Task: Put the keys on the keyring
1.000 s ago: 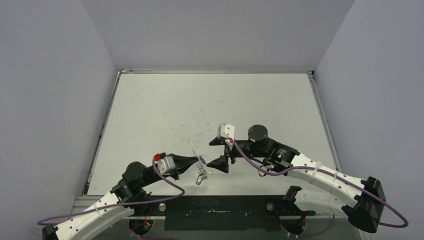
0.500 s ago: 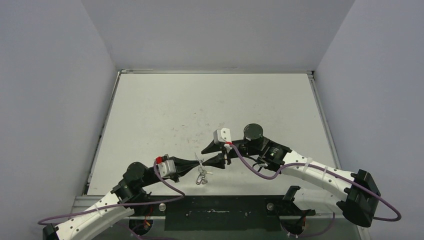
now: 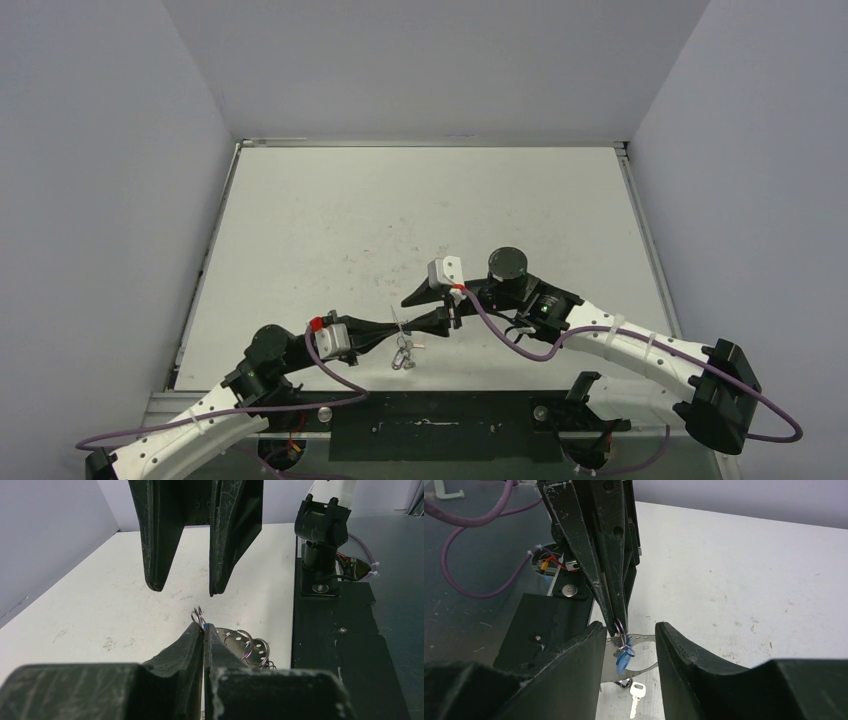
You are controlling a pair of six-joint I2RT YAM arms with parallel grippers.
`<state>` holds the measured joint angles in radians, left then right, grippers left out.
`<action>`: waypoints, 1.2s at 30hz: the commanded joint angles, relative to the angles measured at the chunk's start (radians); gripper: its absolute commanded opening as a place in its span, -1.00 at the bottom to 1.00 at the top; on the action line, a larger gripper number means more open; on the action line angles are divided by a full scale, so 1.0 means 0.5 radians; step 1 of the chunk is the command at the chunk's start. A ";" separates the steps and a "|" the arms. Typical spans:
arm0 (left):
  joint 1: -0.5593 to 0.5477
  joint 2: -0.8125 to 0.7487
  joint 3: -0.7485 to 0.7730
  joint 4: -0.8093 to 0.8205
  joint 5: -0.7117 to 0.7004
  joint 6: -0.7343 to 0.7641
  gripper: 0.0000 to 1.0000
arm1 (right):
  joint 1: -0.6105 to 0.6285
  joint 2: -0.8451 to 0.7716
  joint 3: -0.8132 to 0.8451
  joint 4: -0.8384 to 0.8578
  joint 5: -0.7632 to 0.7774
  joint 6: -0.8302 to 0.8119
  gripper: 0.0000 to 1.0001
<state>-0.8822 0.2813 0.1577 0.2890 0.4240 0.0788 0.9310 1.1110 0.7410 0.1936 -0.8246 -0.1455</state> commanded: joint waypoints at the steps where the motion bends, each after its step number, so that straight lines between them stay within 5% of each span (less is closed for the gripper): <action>1: -0.004 -0.008 0.050 0.169 0.049 0.021 -1.00 | 0.019 0.002 0.055 0.168 -0.033 -0.029 -0.18; 12: -0.004 0.001 0.059 0.194 0.075 0.028 -1.00 | 0.051 0.090 0.063 0.047 -0.097 -0.120 -0.25; 21: -0.004 0.005 0.064 0.194 0.073 0.027 -1.00 | 0.051 0.143 0.110 -0.029 -0.084 -0.132 -1.00; 27: -0.005 0.002 0.069 0.164 0.018 0.027 -1.00 | 0.055 0.086 0.132 -0.127 0.008 -0.111 -1.00; 33: -0.004 -0.018 0.142 -0.022 -0.125 0.068 -0.43 | 0.104 0.165 0.389 -0.796 0.270 -0.245 -1.00; 36: -0.003 -0.022 0.174 -0.111 -0.186 0.091 -0.41 | 0.151 0.219 0.547 -1.110 0.465 -0.285 -1.00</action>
<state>-0.8822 0.2806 0.1776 0.2672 0.3874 0.1020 0.9798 1.1946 0.9039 -0.1577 -0.7227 -0.2367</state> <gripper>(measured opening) 0.293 0.032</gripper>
